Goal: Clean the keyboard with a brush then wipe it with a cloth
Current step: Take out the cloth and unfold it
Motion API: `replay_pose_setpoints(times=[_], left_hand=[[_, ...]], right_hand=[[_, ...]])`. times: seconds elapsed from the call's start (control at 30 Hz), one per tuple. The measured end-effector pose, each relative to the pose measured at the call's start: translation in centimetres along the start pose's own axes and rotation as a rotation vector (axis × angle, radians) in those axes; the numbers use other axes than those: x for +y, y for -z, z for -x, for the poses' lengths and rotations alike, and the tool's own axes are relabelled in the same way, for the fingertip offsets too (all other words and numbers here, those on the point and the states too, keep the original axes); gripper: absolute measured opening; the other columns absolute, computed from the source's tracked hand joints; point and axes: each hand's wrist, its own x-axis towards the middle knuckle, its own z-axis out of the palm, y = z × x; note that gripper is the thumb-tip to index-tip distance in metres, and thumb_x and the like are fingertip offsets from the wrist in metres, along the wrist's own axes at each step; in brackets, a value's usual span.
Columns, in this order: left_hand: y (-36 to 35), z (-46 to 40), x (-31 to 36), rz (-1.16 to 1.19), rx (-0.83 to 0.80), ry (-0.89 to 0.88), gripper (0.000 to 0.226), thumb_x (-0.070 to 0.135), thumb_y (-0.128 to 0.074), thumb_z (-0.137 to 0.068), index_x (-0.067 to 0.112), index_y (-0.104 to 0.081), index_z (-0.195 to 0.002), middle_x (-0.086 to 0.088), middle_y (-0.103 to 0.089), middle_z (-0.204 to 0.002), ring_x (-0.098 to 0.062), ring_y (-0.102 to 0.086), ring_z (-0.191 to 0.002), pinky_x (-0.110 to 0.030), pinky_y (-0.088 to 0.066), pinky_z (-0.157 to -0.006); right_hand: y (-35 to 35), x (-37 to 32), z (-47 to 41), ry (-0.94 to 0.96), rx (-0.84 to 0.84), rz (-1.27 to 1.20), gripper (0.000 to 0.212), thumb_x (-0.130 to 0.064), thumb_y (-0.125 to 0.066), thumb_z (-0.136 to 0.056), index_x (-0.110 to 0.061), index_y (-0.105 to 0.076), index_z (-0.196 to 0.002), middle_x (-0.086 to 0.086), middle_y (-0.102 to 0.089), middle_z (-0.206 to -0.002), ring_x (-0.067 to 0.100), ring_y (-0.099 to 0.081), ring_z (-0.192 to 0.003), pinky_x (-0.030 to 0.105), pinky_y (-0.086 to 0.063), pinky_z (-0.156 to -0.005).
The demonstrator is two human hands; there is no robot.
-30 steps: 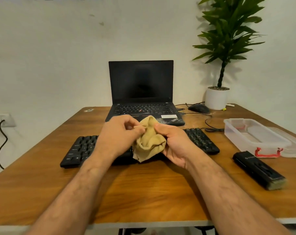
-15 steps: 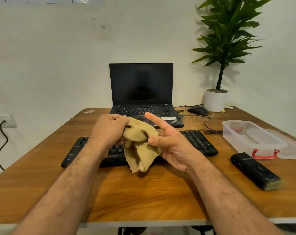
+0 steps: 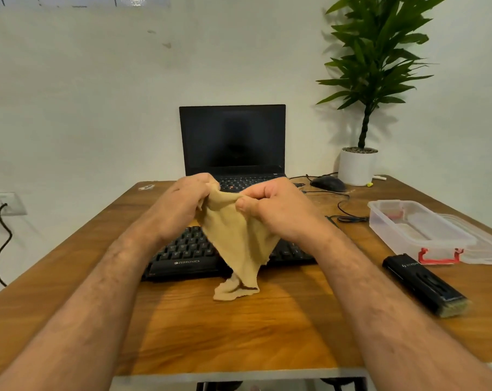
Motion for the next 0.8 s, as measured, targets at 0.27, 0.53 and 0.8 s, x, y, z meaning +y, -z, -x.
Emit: replay_pose_setpoints(times=[0.27,0.53,0.8], left_hand=[[0.3,0.5,-0.1,-0.017,0.029,-0.072,0.026,0.027,-0.080,-0.081,0.011,-0.061,-0.087,-0.001,-0.070,-0.091,-0.022,-0.067,-0.084,-0.041,-0.059,-0.073],[-0.3,1.3,-1.3,-0.001,0.330,0.081,0.030,0.037,-0.087,-0.071,0.018,-0.064,-0.075,-0.003,-0.073,-0.082,-0.022,-0.069,-0.081,-0.046,-0.058,-0.074],[-1.0,1.9,-1.1,0.431,0.032,0.236,0.060,0.076,-0.053,-0.077,0.019,-0.064,-0.066,0.000,-0.063,-0.071,-0.017,-0.058,-0.067,-0.034,-0.049,-0.073]], right_hand=[[1.7,0.1,0.4,-0.012,-0.175,0.064,0.015,-0.036,-0.078,-0.085,-0.022,-0.080,-0.090,-0.008,-0.077,-0.082,0.008,-0.073,-0.079,0.030,-0.055,-0.070],[0.1,1.7,0.2,-0.286,0.018,-0.414,0.014,-0.023,-0.079,-0.085,-0.013,-0.074,-0.093,0.003,-0.079,-0.083,0.022,-0.076,-0.078,0.038,-0.059,-0.063],[-2.5,-1.4,-1.1,-0.127,0.069,-0.138,0.012,-0.029,-0.076,-0.085,-0.017,-0.078,-0.085,0.001,-0.077,-0.081,0.018,-0.075,-0.081,0.045,-0.061,-0.080]])
